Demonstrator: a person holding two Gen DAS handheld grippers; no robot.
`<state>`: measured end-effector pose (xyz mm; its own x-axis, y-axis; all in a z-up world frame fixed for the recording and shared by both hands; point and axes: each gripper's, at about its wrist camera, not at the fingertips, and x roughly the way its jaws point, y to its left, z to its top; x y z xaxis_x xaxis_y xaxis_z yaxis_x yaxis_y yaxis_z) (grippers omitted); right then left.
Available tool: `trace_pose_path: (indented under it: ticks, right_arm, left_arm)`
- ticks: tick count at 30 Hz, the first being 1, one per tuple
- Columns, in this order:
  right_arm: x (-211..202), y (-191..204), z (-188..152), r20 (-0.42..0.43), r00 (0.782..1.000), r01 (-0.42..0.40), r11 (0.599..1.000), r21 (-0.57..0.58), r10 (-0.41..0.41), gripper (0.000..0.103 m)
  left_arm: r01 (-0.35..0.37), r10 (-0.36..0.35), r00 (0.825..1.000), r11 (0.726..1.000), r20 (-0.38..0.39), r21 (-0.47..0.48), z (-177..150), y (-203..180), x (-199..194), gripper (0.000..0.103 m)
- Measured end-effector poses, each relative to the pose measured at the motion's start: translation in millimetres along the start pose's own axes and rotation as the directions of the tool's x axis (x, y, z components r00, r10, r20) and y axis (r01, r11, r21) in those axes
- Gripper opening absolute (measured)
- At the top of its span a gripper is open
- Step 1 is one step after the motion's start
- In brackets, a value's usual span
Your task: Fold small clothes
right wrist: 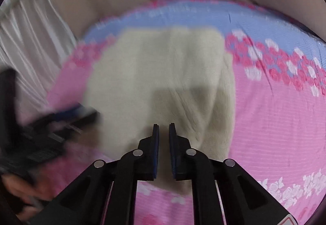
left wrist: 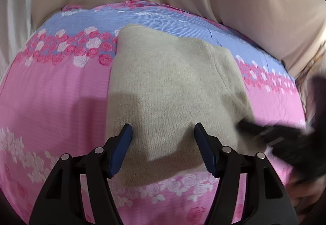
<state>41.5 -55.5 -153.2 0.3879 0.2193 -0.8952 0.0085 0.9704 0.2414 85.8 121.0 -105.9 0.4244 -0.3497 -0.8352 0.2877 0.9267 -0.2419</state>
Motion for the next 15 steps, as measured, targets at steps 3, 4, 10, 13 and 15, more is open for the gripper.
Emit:
trace_pose_path:
  ticks: [3,4,10,13,15]
  right_arm:
    - [-28.5,-3.0,1.2,0.070,0.996,-0.065,0.994,0.090,0.059,0.002]
    - [-38.7,-0.7,1.5,0.100,0.993,-0.070,0.994,0.086,0.061,0.006]
    - [-20.2,-6.2,-3.3,0.040,0.999,-0.016,0.998,0.064,0.013,0.002]
    - [-22.5,-11.6,-8.1,0.029,0.999,-0.048,0.992,0.120,0.045,0.000]
    - [-44.7,-2.1,-5.5,0.083,0.995,-0.066,0.994,0.091,0.058,0.005]
  left_arm:
    - [-0.010,0.010,1.000,1.000,-0.003,-0.007,1.2,-1.3,-9.3,0.062]
    - [-0.012,0.012,1.000,1.000,0.000,-0.006,1.7,-2.5,-14.3,0.062]
    - [-0.040,0.040,0.999,0.999,-0.007,0.003,0.7,-8.2,-19.9,0.062]
    - [-0.039,0.039,0.999,0.999,-0.020,-0.002,-0.3,-9.0,-18.5,0.062]
    - [-0.040,0.040,0.999,0.999,-0.017,0.005,-1.9,-10.2,-20.7,0.062]
